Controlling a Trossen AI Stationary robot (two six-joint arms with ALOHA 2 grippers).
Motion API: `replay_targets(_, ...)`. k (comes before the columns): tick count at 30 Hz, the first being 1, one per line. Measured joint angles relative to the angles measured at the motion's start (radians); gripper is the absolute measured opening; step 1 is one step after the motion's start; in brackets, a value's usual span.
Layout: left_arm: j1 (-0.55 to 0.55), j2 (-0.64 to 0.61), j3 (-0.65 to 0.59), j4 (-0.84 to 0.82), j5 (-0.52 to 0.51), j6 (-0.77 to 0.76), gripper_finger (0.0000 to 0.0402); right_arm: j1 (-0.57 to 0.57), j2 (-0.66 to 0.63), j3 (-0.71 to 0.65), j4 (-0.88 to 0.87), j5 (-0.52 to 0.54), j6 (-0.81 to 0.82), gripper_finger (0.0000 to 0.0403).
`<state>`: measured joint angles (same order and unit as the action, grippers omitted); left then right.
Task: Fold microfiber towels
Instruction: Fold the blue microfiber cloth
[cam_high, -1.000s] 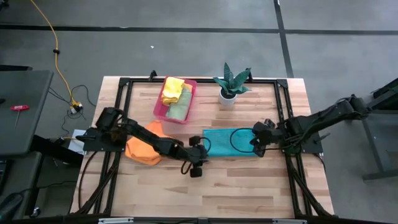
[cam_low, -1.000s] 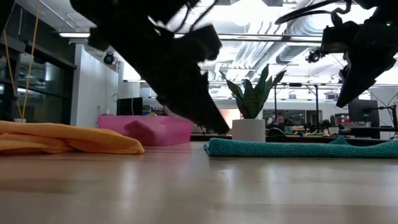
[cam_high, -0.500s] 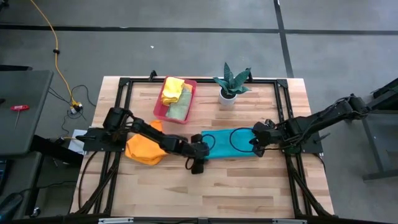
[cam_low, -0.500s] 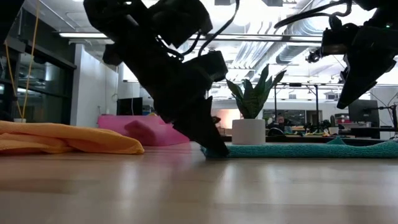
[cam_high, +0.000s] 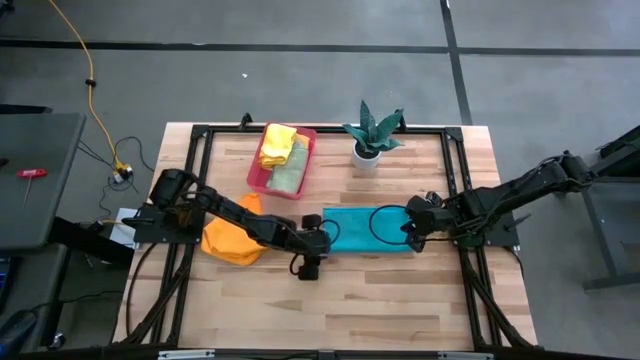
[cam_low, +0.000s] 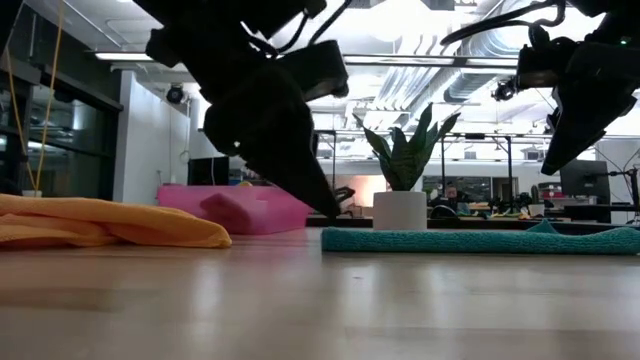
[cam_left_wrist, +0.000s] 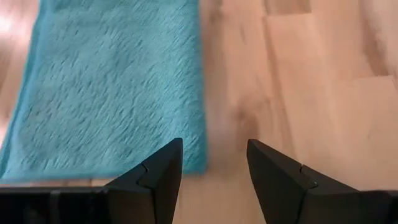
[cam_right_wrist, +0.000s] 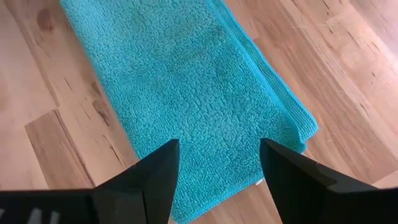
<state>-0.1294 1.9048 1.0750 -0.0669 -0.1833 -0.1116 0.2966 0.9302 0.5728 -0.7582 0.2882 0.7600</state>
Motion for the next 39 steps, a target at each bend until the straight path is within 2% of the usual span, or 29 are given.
replay_targets(9,-0.031,0.091,0.001,0.065,-0.065,0.000,0.0170,0.000,0.000,0.000,0.011,0.000,0.002,0.0215)
replay_targets(17,-0.037,0.098,0.002,0.066,-0.096,-0.022,0.0167,0.000,0.000,0.000,0.024,0.000,0.005,0.0215)
replay_targets(21,-0.043,0.098,0.004,0.047,-0.086,-0.011,0.0122,0.003,0.001,0.000,0.023,-0.050,0.033,0.0215)
replay_targets(26,-0.045,0.099,0.003,0.045,-0.080,-0.008,0.0017,0.062,0.031,0.000,0.015,-0.102,0.002,0.0215)
replay_targets(33,-0.044,0.099,0.002,0.039,-0.075,-0.015,0.0005,0.194,0.160,0.000,0.043,-0.106,-0.150,0.0215)
replay_targets(39,-0.044,0.100,0.002,0.037,-0.073,-0.034,0.0002,0.243,0.301,0.000,0.113,-0.122,-0.228,0.0215)
